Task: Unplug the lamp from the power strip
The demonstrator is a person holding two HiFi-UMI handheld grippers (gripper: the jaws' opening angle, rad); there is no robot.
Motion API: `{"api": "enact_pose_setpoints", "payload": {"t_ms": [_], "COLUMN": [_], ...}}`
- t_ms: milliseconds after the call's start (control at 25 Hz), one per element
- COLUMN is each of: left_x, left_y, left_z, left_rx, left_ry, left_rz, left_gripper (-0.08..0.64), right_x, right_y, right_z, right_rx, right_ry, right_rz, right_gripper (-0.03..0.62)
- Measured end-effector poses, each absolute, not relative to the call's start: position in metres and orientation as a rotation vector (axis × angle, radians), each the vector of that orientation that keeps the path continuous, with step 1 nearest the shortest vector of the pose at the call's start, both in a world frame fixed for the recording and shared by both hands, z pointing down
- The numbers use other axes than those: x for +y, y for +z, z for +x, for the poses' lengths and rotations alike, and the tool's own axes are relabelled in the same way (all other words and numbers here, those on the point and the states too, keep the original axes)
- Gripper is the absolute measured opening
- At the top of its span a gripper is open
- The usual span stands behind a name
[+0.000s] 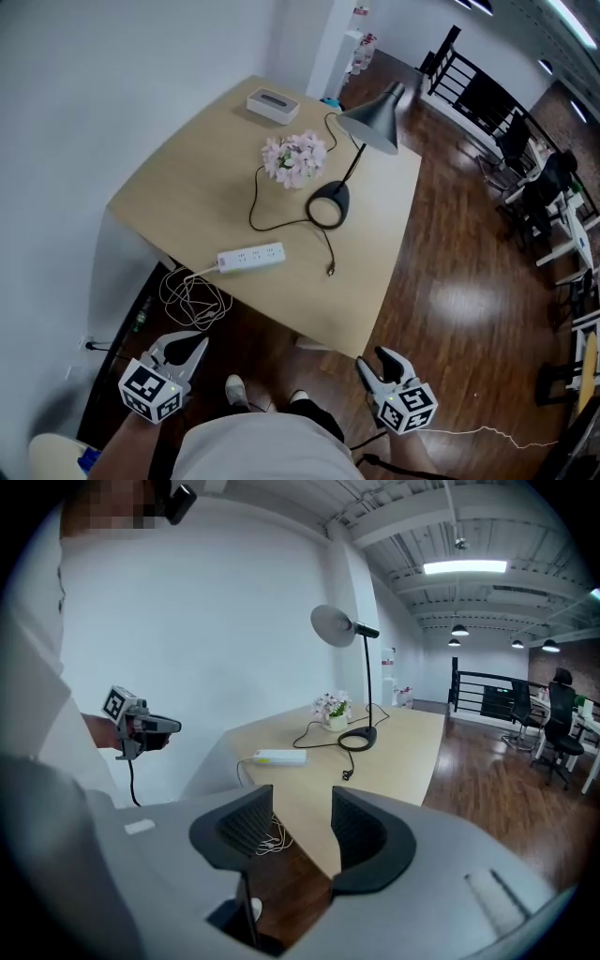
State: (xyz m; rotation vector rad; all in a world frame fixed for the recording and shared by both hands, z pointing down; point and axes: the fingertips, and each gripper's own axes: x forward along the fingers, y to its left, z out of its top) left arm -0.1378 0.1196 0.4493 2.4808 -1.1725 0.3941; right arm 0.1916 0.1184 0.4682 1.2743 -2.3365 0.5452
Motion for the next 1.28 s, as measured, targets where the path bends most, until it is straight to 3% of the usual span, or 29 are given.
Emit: {"api": "enact_pose_setpoints", "payload": {"t_ms": [680, 1280], "left_x": [0.179, 0.204], "left_y": [0.415, 0.414], "left_z": [-0.008, -0.004], "left_rx": [-1.242, -1.324], "left_ry": [0.35, 0.358], "left_rz": [2.469, 2.424], "left_gripper": [0.006, 0.008], "right_x": [0.151, 0.159], "right_y": [0.409, 0.407], "right_z": [0.278, 0.284], "right_rx": [-2.514, -2.55], "right_ry": [0.396, 0.354], "right_rz": [1.141, 1.045], "right_gripper": [0.204, 0.201]}}
